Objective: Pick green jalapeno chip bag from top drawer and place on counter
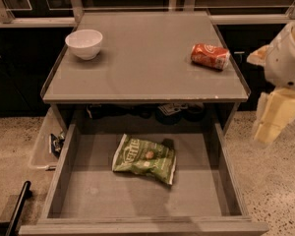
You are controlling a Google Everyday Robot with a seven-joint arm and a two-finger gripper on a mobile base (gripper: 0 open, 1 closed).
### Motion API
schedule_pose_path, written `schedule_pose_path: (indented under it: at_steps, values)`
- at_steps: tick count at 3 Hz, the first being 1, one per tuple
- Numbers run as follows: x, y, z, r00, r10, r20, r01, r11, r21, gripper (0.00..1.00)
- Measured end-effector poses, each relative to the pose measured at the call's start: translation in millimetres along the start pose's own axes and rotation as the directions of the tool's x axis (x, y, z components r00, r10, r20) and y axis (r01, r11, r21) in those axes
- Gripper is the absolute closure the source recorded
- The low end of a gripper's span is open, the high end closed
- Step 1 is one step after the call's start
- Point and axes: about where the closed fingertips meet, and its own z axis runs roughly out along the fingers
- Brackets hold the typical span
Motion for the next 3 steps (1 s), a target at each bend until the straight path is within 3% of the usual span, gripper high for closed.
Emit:
schedule_pose_path:
  at_steps: [1, 2, 3]
  values:
    - [3, 25, 56, 0.999, 0.008, 0.043, -0.005, 0.9983, -0.059, 0.00]
    - [-1, 42, 103, 0.996, -0.002, 0.094, 0.010, 0.9963, -0.085, 0.00]
    - [11, 57, 179, 0.985, 0.071, 0.157, -0.053, 0.9919, -0.115, 0.00]
